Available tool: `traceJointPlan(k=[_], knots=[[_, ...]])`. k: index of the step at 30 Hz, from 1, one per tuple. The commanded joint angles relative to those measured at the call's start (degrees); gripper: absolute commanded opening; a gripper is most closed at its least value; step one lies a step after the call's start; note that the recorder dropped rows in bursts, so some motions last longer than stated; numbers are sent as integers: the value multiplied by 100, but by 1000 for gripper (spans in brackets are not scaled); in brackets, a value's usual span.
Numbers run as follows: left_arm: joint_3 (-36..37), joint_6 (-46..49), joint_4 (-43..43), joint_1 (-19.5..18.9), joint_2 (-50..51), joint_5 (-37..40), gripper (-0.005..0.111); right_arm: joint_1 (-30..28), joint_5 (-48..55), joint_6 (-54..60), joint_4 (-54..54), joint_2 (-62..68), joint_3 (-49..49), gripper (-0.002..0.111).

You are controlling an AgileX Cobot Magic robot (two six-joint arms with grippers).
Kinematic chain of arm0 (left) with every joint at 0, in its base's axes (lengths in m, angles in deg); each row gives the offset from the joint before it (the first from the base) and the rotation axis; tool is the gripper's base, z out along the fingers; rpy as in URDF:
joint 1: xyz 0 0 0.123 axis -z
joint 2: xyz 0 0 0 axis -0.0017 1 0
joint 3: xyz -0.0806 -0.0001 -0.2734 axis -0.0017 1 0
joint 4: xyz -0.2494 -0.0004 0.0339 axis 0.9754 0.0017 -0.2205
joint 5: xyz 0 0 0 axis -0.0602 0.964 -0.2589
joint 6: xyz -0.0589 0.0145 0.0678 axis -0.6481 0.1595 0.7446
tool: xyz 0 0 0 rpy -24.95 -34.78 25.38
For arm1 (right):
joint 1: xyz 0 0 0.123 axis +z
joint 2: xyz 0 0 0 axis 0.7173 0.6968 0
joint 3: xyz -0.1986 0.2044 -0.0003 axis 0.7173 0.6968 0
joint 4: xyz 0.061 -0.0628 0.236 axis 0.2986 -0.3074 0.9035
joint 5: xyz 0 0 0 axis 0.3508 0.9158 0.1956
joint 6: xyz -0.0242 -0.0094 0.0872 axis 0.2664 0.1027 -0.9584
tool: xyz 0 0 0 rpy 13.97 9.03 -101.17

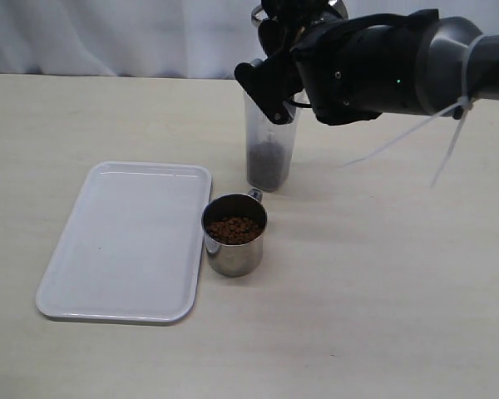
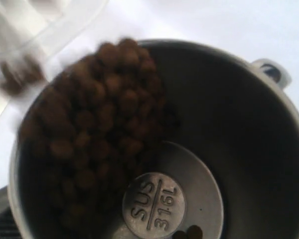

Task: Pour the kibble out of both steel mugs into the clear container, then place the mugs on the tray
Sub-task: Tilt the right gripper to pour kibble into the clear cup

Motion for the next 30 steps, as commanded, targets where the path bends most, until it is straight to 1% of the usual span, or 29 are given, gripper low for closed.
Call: traceJointPlan(k=[1, 30], knots=[[18, -15, -8, 1, -18, -24, 0, 7, 105, 54, -93, -39, -24, 4], [18, -15, -8, 1, -18, -66, 0, 13, 105, 204, -93, -39, -72, 4]])
